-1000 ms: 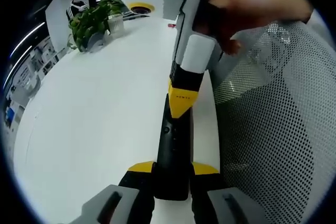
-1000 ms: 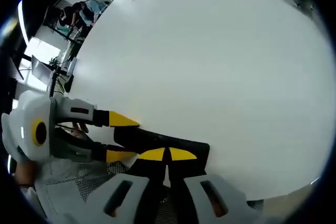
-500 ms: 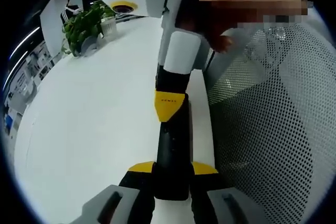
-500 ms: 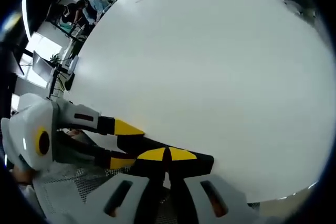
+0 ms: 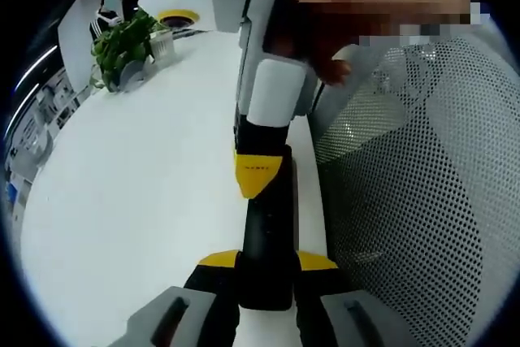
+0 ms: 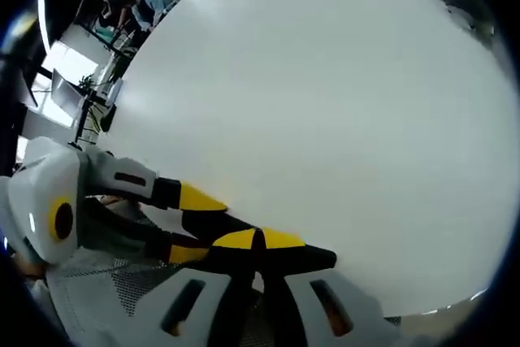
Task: Press the specified remote control buttons in sequence, fully releasing each button before pressing the next.
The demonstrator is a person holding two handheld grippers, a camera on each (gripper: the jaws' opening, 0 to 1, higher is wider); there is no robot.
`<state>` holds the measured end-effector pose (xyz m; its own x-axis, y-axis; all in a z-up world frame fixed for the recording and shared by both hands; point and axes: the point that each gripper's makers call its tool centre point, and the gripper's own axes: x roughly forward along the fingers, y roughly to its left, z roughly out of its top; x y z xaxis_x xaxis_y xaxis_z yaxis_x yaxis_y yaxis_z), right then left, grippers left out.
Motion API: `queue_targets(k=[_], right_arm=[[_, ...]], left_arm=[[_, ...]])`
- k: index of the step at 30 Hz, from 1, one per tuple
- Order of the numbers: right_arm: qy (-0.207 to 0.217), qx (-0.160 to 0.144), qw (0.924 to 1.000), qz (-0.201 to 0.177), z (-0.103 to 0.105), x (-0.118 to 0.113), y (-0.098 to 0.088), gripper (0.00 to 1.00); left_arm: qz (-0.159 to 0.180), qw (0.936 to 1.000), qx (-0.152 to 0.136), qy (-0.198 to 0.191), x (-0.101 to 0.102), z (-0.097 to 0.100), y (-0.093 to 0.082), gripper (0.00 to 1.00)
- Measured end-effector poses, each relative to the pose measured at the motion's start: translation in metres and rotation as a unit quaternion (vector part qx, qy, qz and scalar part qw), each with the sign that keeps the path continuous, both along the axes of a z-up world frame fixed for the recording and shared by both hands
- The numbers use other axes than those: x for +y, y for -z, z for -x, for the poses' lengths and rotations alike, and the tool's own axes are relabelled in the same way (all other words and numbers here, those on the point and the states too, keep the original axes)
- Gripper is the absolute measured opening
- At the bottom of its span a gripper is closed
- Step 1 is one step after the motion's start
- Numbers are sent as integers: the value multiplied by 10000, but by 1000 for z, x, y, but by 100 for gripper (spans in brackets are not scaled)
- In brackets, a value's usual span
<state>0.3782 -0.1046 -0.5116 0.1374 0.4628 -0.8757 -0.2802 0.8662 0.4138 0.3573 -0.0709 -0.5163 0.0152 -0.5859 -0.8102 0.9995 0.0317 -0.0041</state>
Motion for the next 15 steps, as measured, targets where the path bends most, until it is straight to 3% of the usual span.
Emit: queue_targets(k=[6,12,15], right_arm=[[-201,-17,9998,92,3,3,3,0],[107,94,9998,-122,2,0,4,0],[140,5,9998,-119,1,2,5,0]], left_arm=[[24,10000,6,-9,0,0,0,25],[23,10000,10,-20,0,0,1,25],[22,10000,7,-26,0,0,1,24]])
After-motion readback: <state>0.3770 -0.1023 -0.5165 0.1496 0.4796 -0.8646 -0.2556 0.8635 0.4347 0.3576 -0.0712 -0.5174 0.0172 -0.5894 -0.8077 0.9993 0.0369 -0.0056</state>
